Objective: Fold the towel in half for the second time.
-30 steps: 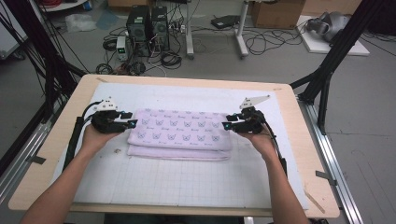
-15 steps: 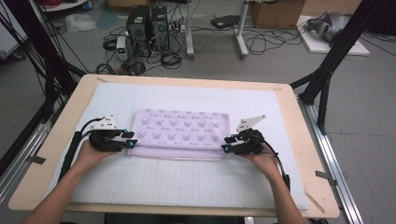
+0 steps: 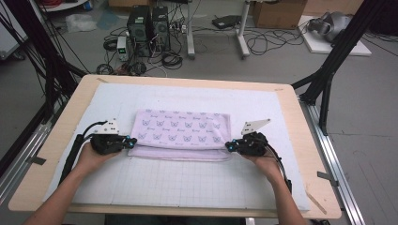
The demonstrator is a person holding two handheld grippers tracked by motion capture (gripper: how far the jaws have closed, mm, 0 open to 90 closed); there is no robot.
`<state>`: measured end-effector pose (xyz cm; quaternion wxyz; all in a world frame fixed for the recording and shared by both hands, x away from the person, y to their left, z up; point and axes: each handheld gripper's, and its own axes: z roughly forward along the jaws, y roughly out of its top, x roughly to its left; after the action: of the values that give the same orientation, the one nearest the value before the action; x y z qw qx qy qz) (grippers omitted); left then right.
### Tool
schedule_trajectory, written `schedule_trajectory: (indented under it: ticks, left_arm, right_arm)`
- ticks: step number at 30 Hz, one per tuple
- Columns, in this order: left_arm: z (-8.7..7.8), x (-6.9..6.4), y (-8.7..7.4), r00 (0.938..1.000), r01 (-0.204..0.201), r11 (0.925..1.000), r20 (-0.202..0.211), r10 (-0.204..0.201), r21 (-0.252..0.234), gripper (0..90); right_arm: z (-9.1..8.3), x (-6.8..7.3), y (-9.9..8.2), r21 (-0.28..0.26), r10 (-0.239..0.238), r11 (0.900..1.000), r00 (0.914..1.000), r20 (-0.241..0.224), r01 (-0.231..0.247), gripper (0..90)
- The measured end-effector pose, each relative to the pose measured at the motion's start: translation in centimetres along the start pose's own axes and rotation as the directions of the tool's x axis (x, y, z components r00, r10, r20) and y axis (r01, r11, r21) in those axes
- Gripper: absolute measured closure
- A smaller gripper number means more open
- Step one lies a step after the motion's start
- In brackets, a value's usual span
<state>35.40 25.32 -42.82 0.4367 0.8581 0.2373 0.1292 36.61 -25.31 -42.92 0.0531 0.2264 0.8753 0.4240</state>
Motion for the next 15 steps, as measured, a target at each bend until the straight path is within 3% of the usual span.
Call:
schedule_trajectory:
  ticks: [7,12,15]
  left_arm:
    - [-1.6,-1.3,1.0,0.9993,-0.037,0.999,-0.002,0.037,-0.025,87.9]
    - [-2.0,-2.6,-0.5,0.9991,-0.038,0.9992,0.016,0.039,-0.013,87.9]
    - [-1.4,-3.2,-1.5,0.9984,-0.04,0.9989,0.041,0.038,0.027,87.4]
  right_arm:
    - [-1.9,1.3,0.9,-0.044,-0.036,0.9984,0.9994,-0.001,0.035,88.1]
    - [-2.4,2.4,0.3,-0.018,-0.051,0.9986,0.9984,-0.023,0.051,88.1]
    - [-2.0,2.7,-0.4,0.012,-0.04,0.9991,0.9984,-0.039,0.041,87.9]
